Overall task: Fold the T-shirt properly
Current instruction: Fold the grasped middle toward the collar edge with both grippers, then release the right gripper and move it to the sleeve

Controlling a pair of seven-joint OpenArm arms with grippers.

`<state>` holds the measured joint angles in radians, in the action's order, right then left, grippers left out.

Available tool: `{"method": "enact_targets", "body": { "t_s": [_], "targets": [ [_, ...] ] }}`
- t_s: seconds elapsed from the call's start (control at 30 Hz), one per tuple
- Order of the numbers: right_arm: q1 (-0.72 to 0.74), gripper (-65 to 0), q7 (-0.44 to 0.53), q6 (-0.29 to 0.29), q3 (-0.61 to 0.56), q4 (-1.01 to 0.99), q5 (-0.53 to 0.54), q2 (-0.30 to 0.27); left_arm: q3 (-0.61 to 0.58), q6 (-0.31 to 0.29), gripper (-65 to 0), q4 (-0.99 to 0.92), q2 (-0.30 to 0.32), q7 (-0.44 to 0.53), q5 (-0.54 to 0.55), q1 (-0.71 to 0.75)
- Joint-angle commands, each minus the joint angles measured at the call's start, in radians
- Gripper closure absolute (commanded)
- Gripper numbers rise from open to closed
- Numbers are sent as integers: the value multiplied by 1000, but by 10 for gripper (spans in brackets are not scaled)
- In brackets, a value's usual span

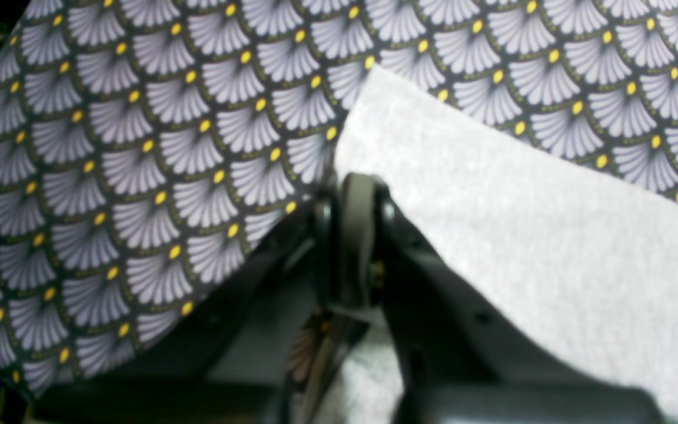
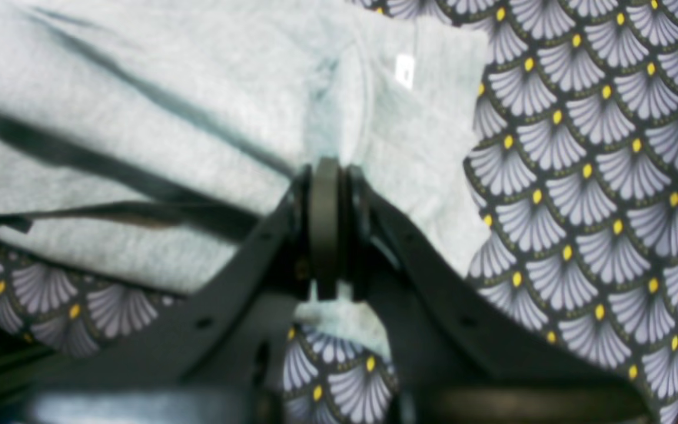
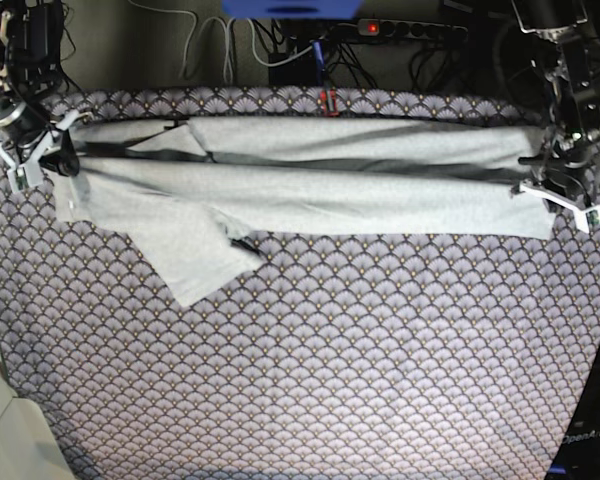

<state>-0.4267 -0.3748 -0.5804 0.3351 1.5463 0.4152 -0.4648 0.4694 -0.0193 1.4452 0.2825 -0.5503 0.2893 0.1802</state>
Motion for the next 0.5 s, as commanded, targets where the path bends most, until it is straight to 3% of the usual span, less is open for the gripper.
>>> {"method": "enact_targets", "body": {
  "t_s": [0.0, 0.1, 0.2, 0.33, 0.47],
  "targets": [
    [1, 0, 20, 0, 9, 13, 6, -21, 5, 6, -5, 12, 16, 22, -3, -8],
    [-2, 0, 18, 0, 9, 13, 6, -21, 1, 6, -10, 12, 16, 5, -3, -8],
    [-2, -19, 18, 0, 14, 13, 6, -21, 5, 6, -86, 12, 14, -84, -3, -17],
    [-4, -124, 18, 0, 14, 13, 6, -21, 5, 6, -235, 21, 14, -121, -3, -17],
    [-4, -256, 18, 0, 15, 13, 6, -22, 5, 5, -245, 21, 14, -121, 21, -17]
  ]
}}
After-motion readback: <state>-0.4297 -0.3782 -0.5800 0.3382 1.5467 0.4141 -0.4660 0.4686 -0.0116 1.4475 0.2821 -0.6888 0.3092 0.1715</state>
